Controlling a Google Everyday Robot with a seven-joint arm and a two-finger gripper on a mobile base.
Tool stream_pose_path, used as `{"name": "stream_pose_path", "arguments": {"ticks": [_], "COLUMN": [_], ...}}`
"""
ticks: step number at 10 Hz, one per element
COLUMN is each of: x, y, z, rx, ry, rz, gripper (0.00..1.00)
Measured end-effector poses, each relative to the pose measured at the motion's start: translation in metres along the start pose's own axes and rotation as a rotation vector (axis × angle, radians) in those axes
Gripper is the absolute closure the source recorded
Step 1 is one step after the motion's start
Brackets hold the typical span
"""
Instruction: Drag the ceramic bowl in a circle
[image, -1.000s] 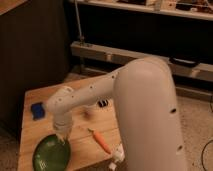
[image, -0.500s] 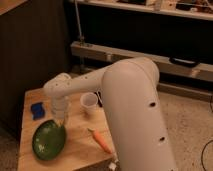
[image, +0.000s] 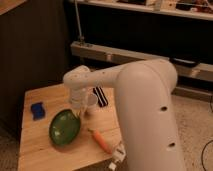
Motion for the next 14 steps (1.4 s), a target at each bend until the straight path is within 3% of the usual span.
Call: {"name": "stream_pose_path", "arguments": {"ticks": [3,5,7,9,14], "x": [-0.062,-0.088,-0.104,-0.095,-0.006], "y": [0.028,0.014,-0.021,-0.048,-0.120], "z": [0.009,0.016,0.021,0.022,0.017], "rx": [-0.039,-0.046,-0.044,-0.039,-0.038], "ry": [-0.022,-0.028,-0.031,-0.029,-0.013], "rz": [0.039,0.011,-0.065,-0.124,-0.240], "gripper": [1.00,1.00,1.00,1.00,1.00]}}
